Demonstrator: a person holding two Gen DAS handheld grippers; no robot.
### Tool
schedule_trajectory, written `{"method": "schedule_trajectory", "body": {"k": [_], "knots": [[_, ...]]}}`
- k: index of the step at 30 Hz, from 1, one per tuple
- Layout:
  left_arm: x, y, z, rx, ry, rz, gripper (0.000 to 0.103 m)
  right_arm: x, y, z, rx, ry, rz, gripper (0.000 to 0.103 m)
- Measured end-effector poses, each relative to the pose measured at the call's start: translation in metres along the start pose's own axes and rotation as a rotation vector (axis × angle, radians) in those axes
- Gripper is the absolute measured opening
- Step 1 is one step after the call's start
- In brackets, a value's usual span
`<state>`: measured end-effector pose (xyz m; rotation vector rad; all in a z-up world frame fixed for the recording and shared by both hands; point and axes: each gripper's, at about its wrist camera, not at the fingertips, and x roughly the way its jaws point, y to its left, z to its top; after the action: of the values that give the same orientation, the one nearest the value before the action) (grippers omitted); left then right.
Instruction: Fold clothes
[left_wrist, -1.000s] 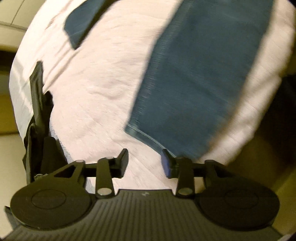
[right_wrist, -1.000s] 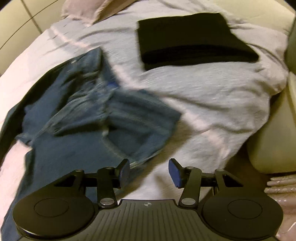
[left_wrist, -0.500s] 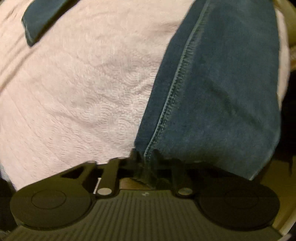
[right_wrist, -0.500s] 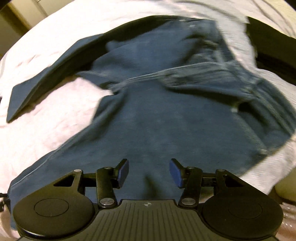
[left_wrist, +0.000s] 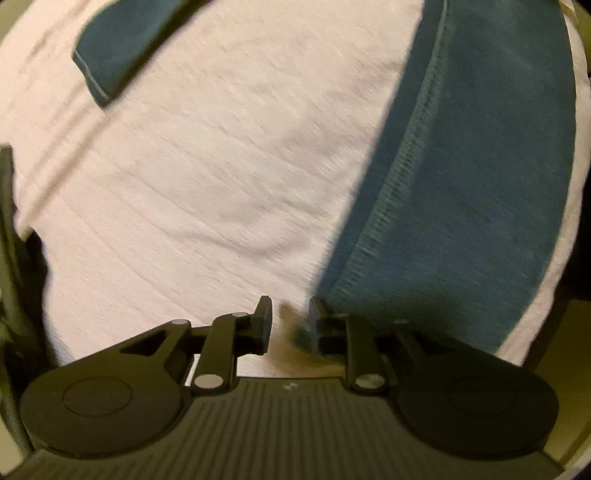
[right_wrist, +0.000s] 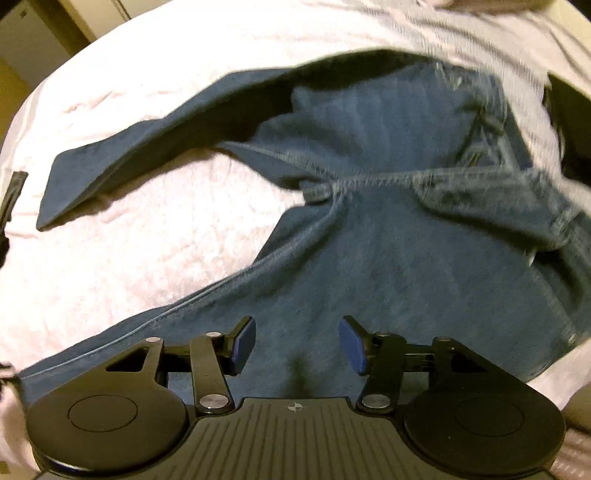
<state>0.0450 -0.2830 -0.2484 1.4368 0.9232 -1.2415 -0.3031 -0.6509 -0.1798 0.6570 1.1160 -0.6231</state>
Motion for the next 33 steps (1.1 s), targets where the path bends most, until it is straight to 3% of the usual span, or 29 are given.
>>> {"method": "schedule_trajectory", "body": {"k": [4,8,9,14,17,19,20,21,25,27,30,33], "knots": [[-0.013,0.025,0.037,0.041,-0.118,0.112,0.023,-0.005,0.001,0.008,-0.005,-0.051,-0.017,0.055],[-0.011,0.043,0.099,0.039,-0.267,0.168,0.044,-0.001,0.009,0.018,-0.045,-0.071,-0.008,0.056],[-0.006,0.045,0.116,0.048,-0.289,0.182,0.044,0.002,0.013,0.022,-0.075,-0.071,-0.003,0.056],[0.030,0.037,0.191,0.157,-0.324,0.279,0.046,0.029,0.027,0.048,-0.225,-0.066,0.027,0.057],[0.057,0.038,0.216,0.207,-0.323,0.336,0.046,0.055,0.031,0.066,-0.303,-0.050,0.033,0.057],[0.073,0.040,0.226,0.233,-0.310,0.367,0.041,0.068,0.032,0.077,-0.355,-0.051,0.036,0.057],[0.079,0.043,0.230,0.240,-0.297,0.376,0.029,0.073,0.032,0.081,-0.380,-0.055,0.039,0.057],[0.079,0.049,0.232,0.232,-0.275,0.370,0.009,0.077,0.032,0.083,-0.415,-0.063,0.035,0.057],[0.031,0.065,0.226,0.225,-0.313,0.387,0.004,0.085,0.043,0.083,-0.634,-0.106,-0.046,0.057],[-0.015,0.073,0.220,0.238,-0.317,0.361,0.004,0.082,0.042,0.086,-0.659,-0.128,-0.041,0.057],[-0.097,0.099,0.216,0.168,-0.328,0.215,0.004,0.070,0.036,0.091,-0.641,-0.169,-0.026,0.057],[-0.143,0.134,0.226,0.098,-0.269,0.066,0.006,0.058,0.033,0.092,-0.597,-0.202,-0.011,0.057]]}}
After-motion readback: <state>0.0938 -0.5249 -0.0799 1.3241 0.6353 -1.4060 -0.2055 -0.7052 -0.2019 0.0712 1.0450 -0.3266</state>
